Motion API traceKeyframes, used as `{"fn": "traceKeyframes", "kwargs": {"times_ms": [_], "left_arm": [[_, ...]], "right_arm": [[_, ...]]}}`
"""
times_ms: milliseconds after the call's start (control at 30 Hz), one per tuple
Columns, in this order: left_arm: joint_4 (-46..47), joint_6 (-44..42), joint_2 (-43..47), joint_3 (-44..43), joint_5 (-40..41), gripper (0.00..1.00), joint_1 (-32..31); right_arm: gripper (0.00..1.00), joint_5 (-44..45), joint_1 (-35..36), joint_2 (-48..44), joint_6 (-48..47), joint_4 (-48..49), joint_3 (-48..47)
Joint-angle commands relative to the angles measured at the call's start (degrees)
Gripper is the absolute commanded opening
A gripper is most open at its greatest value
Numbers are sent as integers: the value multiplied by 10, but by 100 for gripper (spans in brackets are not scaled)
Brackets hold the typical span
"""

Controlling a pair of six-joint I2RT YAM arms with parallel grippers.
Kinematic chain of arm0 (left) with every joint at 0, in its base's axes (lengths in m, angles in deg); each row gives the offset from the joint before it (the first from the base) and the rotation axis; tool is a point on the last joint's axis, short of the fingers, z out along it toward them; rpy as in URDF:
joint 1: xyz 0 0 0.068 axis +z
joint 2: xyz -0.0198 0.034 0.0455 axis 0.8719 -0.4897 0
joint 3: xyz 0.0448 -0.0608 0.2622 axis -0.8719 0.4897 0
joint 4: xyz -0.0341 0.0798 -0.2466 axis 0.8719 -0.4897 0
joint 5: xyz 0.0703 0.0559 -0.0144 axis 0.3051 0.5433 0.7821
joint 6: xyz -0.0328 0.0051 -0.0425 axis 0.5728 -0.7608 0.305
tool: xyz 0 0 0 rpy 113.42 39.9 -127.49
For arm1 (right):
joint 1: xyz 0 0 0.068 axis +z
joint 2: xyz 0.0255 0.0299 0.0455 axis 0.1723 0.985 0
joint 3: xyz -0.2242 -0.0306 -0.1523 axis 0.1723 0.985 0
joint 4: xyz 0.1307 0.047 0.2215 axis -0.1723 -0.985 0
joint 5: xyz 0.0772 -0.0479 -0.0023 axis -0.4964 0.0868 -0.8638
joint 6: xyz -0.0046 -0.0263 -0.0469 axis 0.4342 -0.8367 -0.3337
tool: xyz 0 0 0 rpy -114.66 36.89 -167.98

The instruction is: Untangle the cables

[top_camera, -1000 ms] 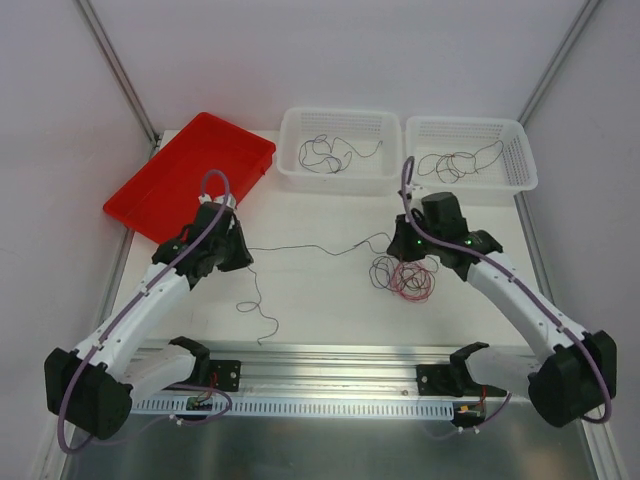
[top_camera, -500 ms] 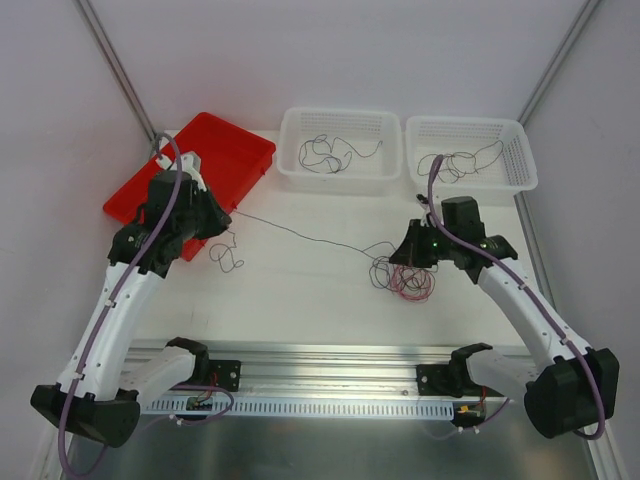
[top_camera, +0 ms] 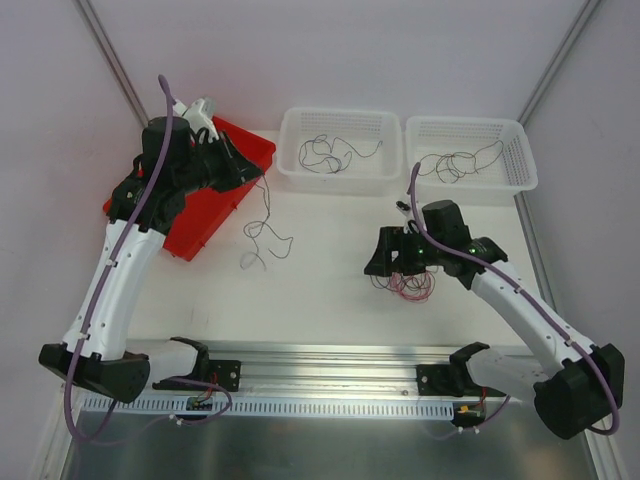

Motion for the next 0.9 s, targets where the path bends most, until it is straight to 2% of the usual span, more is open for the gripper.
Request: {"fn": "traceKeyframes", "kwargs": {"times_ms": [0,200,500,700,867], "left_arm": [[29,19,-28,-84,-34,0,-5],[49,36,-111,-208,-33,0,-8],[120,81,-261,-408,-13,0,-8],[204,96,-349,-477,-15,0,-12],[288,91,-393,-471,-10,0,-15]], "right_arm": [[82,31,1,-42,-35,-39,-44],[96,90,1,-109,-57,-93,-49],[100,136,1,-188,-47,-124,-28],[99,126,1,-187,-49,-142,-26],[100,123,0,-182,-58,-134,-22]]}}
